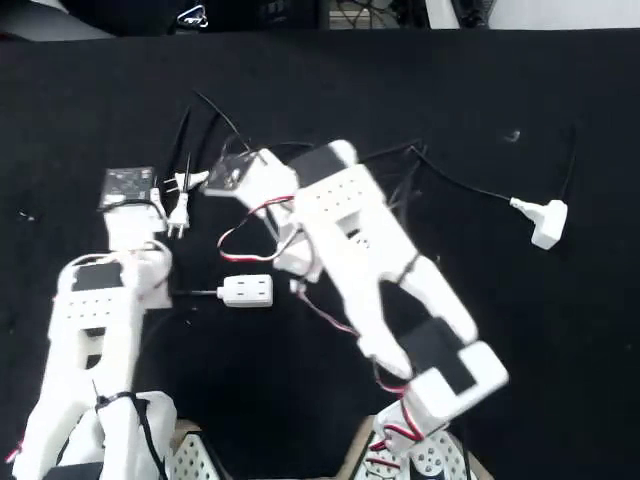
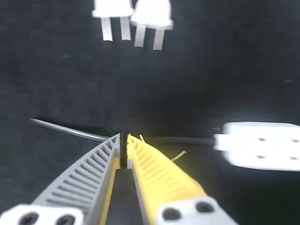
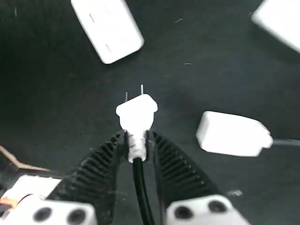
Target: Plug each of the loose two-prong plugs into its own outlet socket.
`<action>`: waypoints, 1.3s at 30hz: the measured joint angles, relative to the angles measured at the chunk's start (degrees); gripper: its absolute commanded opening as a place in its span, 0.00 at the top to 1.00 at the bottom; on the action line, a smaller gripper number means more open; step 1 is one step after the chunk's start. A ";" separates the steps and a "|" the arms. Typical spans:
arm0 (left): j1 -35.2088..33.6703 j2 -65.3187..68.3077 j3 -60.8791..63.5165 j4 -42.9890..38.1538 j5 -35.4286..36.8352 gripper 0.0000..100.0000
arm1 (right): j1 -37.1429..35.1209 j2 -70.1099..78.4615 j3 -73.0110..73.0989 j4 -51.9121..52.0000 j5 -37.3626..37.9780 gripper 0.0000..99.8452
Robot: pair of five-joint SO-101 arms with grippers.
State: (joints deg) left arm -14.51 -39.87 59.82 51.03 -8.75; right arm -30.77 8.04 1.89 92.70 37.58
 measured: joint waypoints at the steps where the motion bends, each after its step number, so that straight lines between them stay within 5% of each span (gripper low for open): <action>1: -1.41 0.00 0.26 -1.14 -1.67 0.97 | -0.88 0.44 -0.62 -0.09 0.18 0.99; 12: -4.31 0.00 14.68 -16.79 -3.08 0.97 | -6.59 7.12 -8.88 2.55 0.18 0.99; 39: -6.07 0.00 14.95 -17.93 -2.64 0.97 | -6.59 16.26 -21.71 6.42 0.18 0.99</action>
State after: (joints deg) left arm -20.57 -39.87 74.77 33.10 -11.38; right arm -37.36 24.31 -19.82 99.12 37.76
